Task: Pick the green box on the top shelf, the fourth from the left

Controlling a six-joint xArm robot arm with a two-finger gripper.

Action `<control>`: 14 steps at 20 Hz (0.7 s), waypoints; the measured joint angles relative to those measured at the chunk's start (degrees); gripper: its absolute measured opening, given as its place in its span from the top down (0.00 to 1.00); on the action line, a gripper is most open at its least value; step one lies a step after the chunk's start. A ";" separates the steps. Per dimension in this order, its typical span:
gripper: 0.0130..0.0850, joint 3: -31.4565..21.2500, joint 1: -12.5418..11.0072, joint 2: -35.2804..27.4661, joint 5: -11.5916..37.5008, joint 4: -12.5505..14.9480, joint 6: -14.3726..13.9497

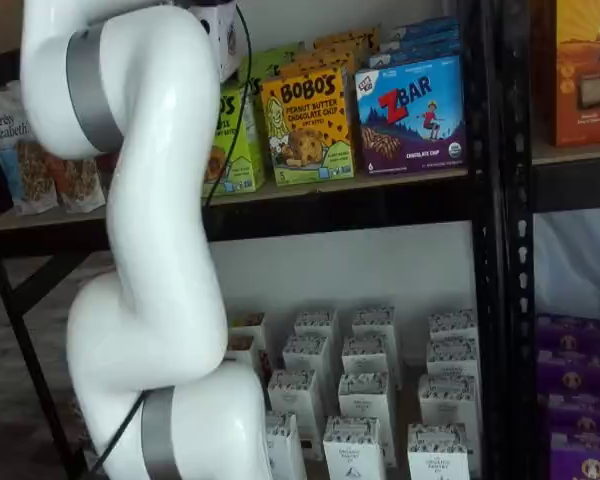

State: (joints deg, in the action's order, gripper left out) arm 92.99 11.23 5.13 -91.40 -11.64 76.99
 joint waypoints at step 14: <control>0.28 -1.45 0.53 0.73 1.52 0.30 -0.38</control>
State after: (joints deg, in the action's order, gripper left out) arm 91.53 11.75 5.86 -89.88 -11.35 76.60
